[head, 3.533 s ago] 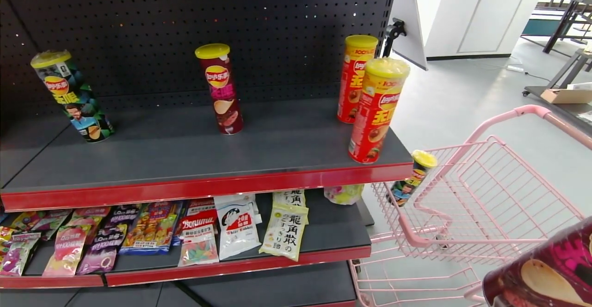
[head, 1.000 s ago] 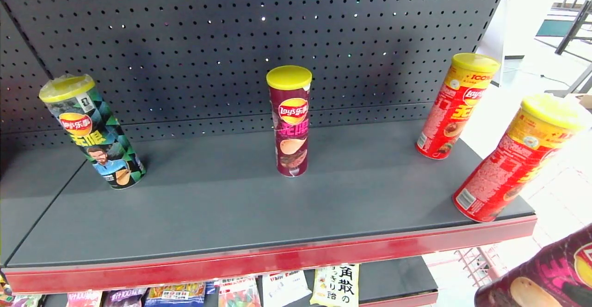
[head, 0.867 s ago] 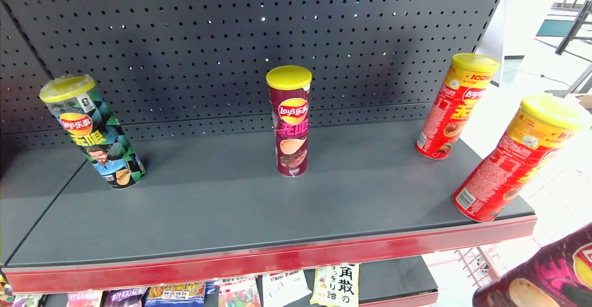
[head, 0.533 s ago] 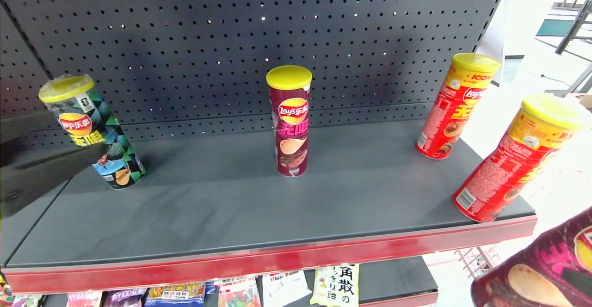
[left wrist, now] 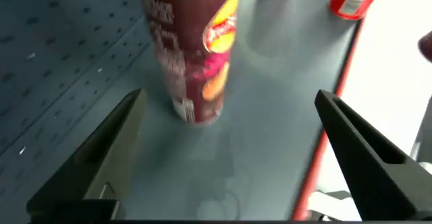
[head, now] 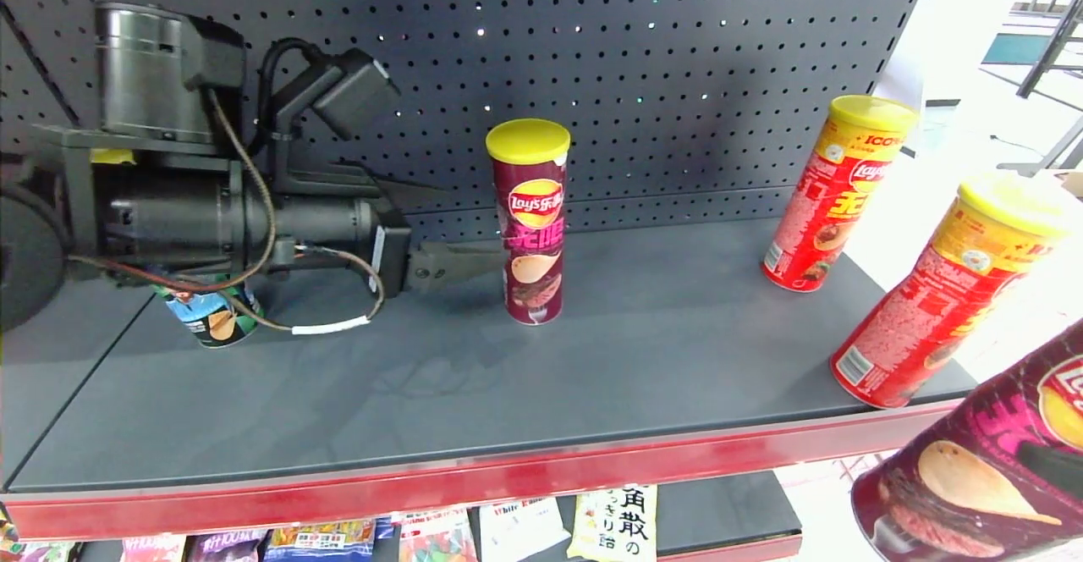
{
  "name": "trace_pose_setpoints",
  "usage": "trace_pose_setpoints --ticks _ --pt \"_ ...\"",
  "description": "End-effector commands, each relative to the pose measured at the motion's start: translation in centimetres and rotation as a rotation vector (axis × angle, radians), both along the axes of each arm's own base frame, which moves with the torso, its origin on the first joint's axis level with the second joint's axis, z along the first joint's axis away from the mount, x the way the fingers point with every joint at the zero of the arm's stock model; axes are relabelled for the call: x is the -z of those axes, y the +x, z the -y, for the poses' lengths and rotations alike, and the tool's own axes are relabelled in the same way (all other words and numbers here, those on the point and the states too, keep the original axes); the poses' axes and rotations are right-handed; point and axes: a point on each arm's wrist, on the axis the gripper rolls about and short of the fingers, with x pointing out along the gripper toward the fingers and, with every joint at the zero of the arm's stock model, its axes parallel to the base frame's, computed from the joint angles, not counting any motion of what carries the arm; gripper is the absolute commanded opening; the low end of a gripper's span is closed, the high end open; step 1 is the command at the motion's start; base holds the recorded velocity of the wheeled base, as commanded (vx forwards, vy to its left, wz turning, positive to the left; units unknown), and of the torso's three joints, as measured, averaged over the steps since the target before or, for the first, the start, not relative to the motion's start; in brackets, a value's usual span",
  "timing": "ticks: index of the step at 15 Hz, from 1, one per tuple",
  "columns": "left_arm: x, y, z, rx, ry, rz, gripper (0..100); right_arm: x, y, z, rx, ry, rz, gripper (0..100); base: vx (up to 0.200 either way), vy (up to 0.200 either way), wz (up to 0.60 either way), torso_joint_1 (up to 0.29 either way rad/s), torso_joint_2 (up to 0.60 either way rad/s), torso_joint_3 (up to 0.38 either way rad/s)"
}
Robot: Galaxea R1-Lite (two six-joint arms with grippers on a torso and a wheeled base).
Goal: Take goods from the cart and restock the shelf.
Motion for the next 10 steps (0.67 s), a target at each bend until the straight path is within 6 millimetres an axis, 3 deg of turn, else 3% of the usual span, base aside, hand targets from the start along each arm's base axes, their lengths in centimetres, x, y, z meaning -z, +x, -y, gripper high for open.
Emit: trace_pose_setpoints --ticks 1,5,10 --pt "1.6 2.3 1.8 0.021 0.021 -0.039 100 0.1 0.0 0.0 0.000 -0.001 -0.003 0 0.000 0.000 0.00 0.000 0.00 0.000" --pt "2.1 4.2 3.7 0.046 0.010 -0.023 100 0.2 -0.1 0.0 0.002 -0.002 -0.004 0 0.000 0.000 0.00 0.000 0.00 0.000" --pt "3.4 5.6 4.7 0.093 -0.018 -0.008 100 0.1 -0.1 0.1 0.003 0.000 0.000 0 0.000 0.000 0.00 0.000 0.00 0.000"
